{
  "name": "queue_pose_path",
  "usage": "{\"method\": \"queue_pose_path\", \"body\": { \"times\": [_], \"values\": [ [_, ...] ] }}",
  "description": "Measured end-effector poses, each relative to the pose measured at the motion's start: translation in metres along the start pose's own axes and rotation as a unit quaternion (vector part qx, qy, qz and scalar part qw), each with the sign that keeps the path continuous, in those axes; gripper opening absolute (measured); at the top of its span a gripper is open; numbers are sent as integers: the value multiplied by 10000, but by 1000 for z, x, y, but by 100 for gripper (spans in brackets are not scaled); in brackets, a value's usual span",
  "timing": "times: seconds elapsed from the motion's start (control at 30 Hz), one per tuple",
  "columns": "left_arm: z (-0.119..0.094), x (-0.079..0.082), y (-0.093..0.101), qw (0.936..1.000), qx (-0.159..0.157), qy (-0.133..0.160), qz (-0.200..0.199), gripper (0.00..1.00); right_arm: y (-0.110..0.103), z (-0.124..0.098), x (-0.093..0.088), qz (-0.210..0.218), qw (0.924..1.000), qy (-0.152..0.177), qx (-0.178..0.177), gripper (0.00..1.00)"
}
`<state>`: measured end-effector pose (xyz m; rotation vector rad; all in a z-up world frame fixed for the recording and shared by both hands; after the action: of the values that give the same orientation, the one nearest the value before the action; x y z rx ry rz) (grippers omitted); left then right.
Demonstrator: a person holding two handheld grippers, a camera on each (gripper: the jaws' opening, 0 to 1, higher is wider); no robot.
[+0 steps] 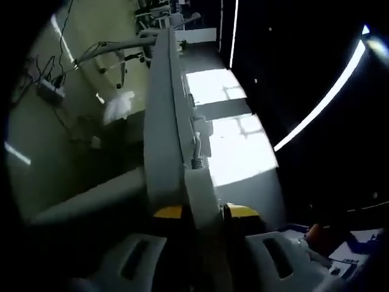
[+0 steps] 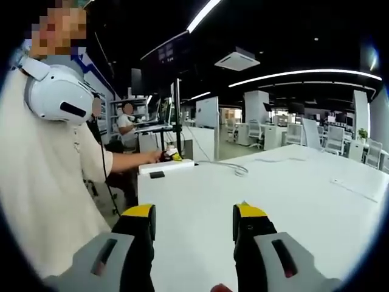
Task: Pick up the power strip scattered on the table, fix it on the side mounting bracket of the table, and press the switch
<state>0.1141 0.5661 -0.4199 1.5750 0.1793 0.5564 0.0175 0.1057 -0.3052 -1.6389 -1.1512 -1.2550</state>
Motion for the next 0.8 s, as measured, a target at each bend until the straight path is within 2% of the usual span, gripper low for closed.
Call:
{"method": "queue_pose_path", "body": {
  "times": [0.13,0.2,0.3,0.43,0.5,0.57,0.6,0.63,0.73,0.8],
  "values": [
    [0,-2,1,9997,68,50,248,30,4,0,-1,29,10000,47,-14,47],
    [0,-2,0,9983,85,67,576,31,5,1,-1,52,10000,62,-8,47],
    [0,-4,2,9976,162,46,664,32,5,2,-3,80,10000,58,-7,47],
    [3,-8,6,9946,291,63,989,33,6,2,-3,85,10000,44,0,47],
    [-2,-2,3,9926,307,120,1169,34,6,1,-3,95,9999,60,-6,47],
    [-4,-1,3,9864,244,177,1617,36,6,0,-3,98,9999,65,-15,47],
    [-6,2,3,9814,275,334,1872,38,6,0,-3,100,9999,65,-15,47],
    [-9,3,3,9792,315,336,1975,38,6,0,-3,110,9999,61,-12,47],
    [-13,5,3,9783,395,361,2000,37,5,-1,-4,137,9999,57,-7,47],
    [-17,14,2,9710,520,560,2266,38,5,-1,-5,128,9999,48,-13,47]
  ]
}}
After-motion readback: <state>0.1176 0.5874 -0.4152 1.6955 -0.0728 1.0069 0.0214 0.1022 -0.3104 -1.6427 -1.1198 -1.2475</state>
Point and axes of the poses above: the point that each gripper's makers call its tool centre point, and the gripper's own axes: z roughly forward along the fingers, y roughly to its right, x roughly out of its top, the point moved 3 cm from there along -z, roughly backward along the fingers, and after that the axes turned 2 degrees about x, right-handed, at the moved point
